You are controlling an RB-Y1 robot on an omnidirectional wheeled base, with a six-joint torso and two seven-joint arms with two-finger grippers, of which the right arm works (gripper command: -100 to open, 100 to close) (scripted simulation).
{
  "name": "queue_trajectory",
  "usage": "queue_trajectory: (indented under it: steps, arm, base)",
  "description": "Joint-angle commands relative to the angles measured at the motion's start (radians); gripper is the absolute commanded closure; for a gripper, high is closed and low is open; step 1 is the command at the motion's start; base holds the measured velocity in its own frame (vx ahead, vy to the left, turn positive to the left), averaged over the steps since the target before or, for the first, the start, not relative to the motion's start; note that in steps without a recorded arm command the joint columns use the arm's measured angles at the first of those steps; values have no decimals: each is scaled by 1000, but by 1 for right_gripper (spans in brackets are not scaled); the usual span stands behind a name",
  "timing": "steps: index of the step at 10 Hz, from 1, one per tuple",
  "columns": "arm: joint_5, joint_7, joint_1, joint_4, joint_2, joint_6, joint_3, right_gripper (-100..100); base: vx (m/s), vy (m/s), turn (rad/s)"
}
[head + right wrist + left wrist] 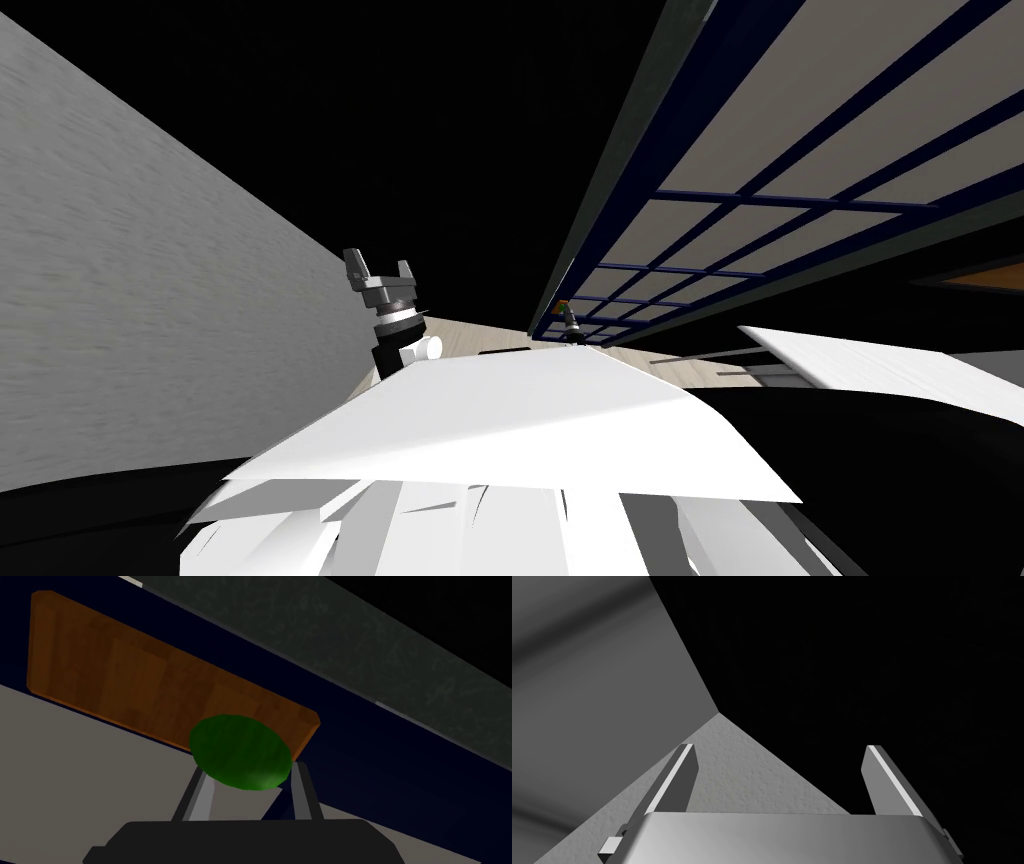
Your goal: Pull the door open
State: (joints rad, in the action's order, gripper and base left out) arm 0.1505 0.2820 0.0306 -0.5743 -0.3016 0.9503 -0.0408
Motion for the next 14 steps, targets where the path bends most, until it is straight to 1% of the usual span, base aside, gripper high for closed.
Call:
queue_trajectory:
  steps: [1, 2, 3, 4, 5, 7, 8, 9, 10, 11, 12, 13, 14]
  arm:
    - [7, -50, 2, 6, 11, -1, 9, 100]
    - [16, -75, 3, 5, 11, -2, 12, 100]
    - [16, -91, 3, 5, 11, -2, 12, 100]
    - [24, -123, 3, 5, 11, -4, 15, 100]
    - [24, -132, 3, 5, 11, -4, 15, 100]
    - [42, -196, 4, 3, 11, -6, 20, 100]
    - [42, -215, 4, 3, 11, -6, 20, 100]
    - [51, -244, 4, 3, 11, -7, 22, 100]
    - [51, -256, 4, 3, 11, -7, 22, 100]
    - [60, -291, 5, 2, 11, -9, 25, 100]
    - [60, -298, 5, 2, 11, -9, 25, 100]
    - [69, -339, 5, 1, 11, -10, 27, 100]
    - [78, -364, 5, 1, 12, -11, 30, 100]
  base:
    - [-25, -7, 32]
    - [-38, -17, 79]
    - [-30, -21, 30]
    - [-29, -23, 43]
    - [-25, -12, 29]
    - [-33, -14, 56]
    - [-30, -16, 25]
    - [-32, -19, 52]
    - [-24, -12, 30]
    - [-28, -5, 41]
    - [-21, -9, 31]
    - [-24, -14, 47]
    - [-40, -22, 94]
